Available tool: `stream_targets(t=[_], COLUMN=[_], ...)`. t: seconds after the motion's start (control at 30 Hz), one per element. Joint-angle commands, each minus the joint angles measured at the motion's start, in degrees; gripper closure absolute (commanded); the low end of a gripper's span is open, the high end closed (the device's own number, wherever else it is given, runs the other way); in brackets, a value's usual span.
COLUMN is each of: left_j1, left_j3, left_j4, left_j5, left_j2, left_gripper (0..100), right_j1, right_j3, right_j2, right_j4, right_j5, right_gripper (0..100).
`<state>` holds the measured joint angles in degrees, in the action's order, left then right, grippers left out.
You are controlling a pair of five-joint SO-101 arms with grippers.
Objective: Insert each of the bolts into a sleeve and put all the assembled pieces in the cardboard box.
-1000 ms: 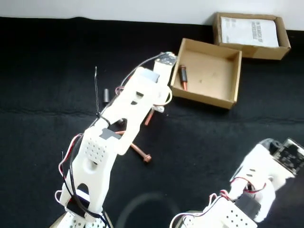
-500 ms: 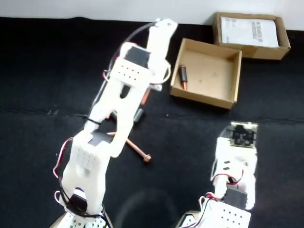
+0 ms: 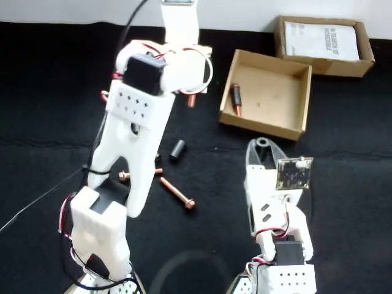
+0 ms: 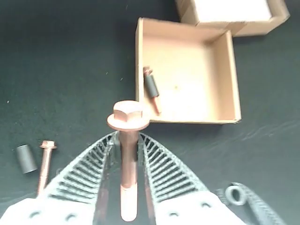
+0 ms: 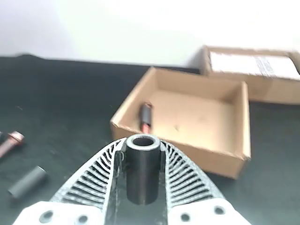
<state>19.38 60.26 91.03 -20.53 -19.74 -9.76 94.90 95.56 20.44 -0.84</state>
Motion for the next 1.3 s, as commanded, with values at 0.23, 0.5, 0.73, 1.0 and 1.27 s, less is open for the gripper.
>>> stream_targets(t=[0.23, 0.5, 0.73, 1.0, 1.27], left_j1=[-0.2, 0.3, 2.1, 7.8, 7.9], left_j3=[2.3, 2.5, 2.1, 2.2, 2.1], left_j4=[0.0, -4.7, -5.4, 7.4, 8.3], left_j5=[-0.6, -0.5, 5.7, 11.2, 11.2], left_j2=[12.5, 20.1, 29.3, 37.4, 42.9], left_gripper=[99, 99, 99, 99, 99], right_j1=[-5.3, -9.0, -12.4, -12.4, -12.4], right_j3=[8.1, 8.4, 8.3, 8.4, 8.4], right_j2=[0.5, 0.5, 0.5, 0.2, 0.0], right_j4=[-2.2, -10.2, -10.9, -10.7, -10.5], right_j5=[0.8, 0.8, 0.9, 0.9, 0.9], right_gripper=[99.1, 99.1, 99.1, 99.1, 99.1])
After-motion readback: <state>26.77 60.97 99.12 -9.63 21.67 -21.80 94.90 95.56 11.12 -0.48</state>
